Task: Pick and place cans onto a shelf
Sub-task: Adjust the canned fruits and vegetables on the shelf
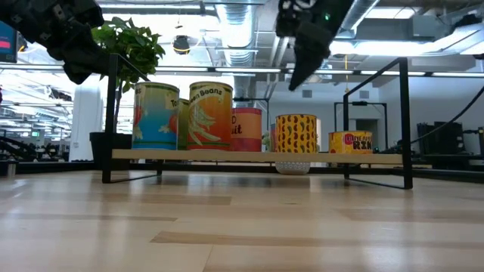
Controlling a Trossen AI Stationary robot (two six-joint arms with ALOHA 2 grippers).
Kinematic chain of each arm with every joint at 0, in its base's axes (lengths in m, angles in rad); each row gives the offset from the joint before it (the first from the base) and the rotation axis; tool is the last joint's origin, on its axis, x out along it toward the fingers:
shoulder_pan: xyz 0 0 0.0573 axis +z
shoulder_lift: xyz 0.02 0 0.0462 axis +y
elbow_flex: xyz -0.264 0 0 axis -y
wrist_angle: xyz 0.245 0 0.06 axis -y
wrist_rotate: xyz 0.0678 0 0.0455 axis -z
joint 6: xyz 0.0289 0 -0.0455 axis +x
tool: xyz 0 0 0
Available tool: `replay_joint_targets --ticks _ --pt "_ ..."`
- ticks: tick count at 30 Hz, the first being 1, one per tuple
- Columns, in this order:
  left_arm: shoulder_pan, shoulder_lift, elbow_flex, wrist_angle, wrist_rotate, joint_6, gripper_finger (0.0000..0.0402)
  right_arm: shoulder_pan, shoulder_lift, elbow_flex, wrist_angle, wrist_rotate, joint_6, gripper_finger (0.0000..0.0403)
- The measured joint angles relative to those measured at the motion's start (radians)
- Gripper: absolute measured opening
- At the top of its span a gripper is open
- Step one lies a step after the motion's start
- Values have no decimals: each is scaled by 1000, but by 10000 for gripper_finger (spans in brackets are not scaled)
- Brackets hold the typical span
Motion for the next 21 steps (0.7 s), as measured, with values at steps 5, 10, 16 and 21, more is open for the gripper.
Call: replay_joint_targets --ticks 5,10,16,21 --pt "0 0 0 1 0 -1 8 7 19 -41 44 3 33 54" --pt "0 0 0 17 0 0 8 19 37 -40 100 5 39 54" --pt "0 0 0 19 0 0 8 20 33 -40 88 8 39 54" --pt "0 0 0 18 0 1 8 19 33 -40 95 8 38 54"
